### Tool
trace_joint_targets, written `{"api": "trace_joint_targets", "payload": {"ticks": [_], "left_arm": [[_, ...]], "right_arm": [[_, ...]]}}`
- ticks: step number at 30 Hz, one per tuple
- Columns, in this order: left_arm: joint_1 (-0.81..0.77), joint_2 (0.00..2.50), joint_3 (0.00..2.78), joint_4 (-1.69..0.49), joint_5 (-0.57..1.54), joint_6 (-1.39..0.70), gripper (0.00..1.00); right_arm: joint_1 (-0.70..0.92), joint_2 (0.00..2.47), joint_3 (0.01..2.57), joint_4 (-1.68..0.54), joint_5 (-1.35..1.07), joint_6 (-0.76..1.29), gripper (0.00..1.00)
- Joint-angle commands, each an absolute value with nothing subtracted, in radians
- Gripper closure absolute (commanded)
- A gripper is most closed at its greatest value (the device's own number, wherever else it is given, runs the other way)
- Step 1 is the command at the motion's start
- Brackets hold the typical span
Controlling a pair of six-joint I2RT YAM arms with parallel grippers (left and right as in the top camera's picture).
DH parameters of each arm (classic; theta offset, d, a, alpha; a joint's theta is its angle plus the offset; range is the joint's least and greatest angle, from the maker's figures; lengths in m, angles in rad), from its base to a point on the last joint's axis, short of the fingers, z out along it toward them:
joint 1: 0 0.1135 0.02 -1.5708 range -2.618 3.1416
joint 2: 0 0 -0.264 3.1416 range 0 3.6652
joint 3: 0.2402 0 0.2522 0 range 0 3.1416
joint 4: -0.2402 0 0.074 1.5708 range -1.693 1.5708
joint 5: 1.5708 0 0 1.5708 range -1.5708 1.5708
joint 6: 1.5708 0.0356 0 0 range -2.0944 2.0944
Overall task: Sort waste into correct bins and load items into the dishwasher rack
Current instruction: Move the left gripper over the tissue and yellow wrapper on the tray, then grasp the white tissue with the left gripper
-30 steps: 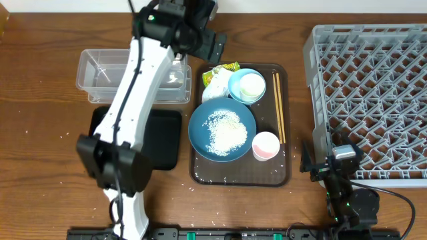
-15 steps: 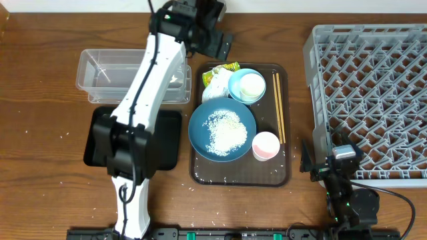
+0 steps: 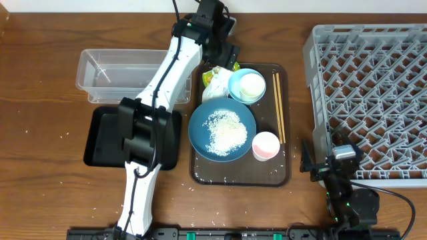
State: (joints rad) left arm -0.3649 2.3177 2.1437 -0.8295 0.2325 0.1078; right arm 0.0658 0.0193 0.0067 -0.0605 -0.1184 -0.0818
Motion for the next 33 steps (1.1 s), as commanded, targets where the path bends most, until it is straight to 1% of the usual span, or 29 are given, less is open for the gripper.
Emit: {"api": "trace_joint_targets", "payload": {"ticks": [1,7,9,13,16,18,23,33], "left_arm": [[-0.364,2.342,2.163,-0.831,0.234,0.099,0.14],[-0.364,2.374,2.163,-0.826,0.234,0.100,0.15],[-0.364,2.383,2.163,-0.823,0.234,0.100,0.19],[-0.364,2.405,2.162,-0.815,0.234,0.101,0.21],[-0.364,2.415,2.162,-0.812,0.234,0.100,0.27],[-0.364,2.419,2.162,-0.813,0.234,0.100,0.28],[-0.365,2.420,2.157,-0.822,0.234,0.096,0.35],[-0.366,2.431,2.107,-0.824,0.235,0.092,0.38]], "right_arm": [[0.073,0.018,0.006,-0.064,-0.116,-0.091,0.01],[0.073,0.018,0.006,-0.064,-0.116,-0.091,0.01],[0.073,0.018,0.006,-0.064,-0.116,-0.091,0.01],[0.073,0.018,0.006,-0.064,-0.116,-0.091,0.01],[0.073,0.018,0.006,-0.064,-0.116,-0.091,0.01],[0.073,0.018,0.006,-0.064,-0.116,-0.091,0.01],[0.073,0.018,0.006,-0.064,-0.116,-0.091,0.01],[0.073,0.018,0.006,-0.064,-0.116,-0.091,0.01]]}}
